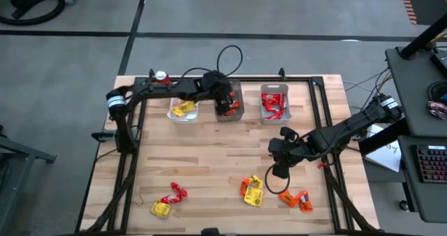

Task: Sort candy
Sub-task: Put the orange chocolate into the black bin, then put the yellow candy into the white bin

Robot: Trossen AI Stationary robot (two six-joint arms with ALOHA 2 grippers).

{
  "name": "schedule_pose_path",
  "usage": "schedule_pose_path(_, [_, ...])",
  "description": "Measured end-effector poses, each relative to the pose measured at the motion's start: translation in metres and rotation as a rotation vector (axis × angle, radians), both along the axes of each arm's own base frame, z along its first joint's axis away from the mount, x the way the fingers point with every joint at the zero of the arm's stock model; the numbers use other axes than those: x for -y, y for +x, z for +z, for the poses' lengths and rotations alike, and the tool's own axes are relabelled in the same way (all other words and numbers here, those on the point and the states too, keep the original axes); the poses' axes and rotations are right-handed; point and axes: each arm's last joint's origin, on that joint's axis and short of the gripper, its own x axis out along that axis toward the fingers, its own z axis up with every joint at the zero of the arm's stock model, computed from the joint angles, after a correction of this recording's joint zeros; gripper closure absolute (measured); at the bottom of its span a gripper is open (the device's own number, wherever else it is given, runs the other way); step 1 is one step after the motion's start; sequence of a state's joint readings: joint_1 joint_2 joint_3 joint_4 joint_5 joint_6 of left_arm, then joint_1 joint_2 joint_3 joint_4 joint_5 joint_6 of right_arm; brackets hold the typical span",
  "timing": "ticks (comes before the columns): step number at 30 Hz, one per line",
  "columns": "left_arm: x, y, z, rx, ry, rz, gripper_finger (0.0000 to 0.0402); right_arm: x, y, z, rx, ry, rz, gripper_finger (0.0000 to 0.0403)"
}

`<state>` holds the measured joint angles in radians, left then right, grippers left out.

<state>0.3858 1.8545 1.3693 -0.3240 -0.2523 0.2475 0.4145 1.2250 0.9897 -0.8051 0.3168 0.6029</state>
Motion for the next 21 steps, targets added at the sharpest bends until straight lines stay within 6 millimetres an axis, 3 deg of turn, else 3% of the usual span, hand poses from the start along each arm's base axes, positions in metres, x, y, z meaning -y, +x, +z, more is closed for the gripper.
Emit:
schedule_pose_path(10, [-0.0044,0.0034,-0.0120,-0.014,-0.026,0.017,0.0384,0.0013,0.0006,0.0004,0.021,-0.040,-0.021,0.0335])
schedule_pose_path(21, [-0.0017,0.0042,-0.0121,-0.002,-0.052,0.012,0.0294,0.0006,0.0025,0.0012,0.046,-0.015,-0.051,0.0335])
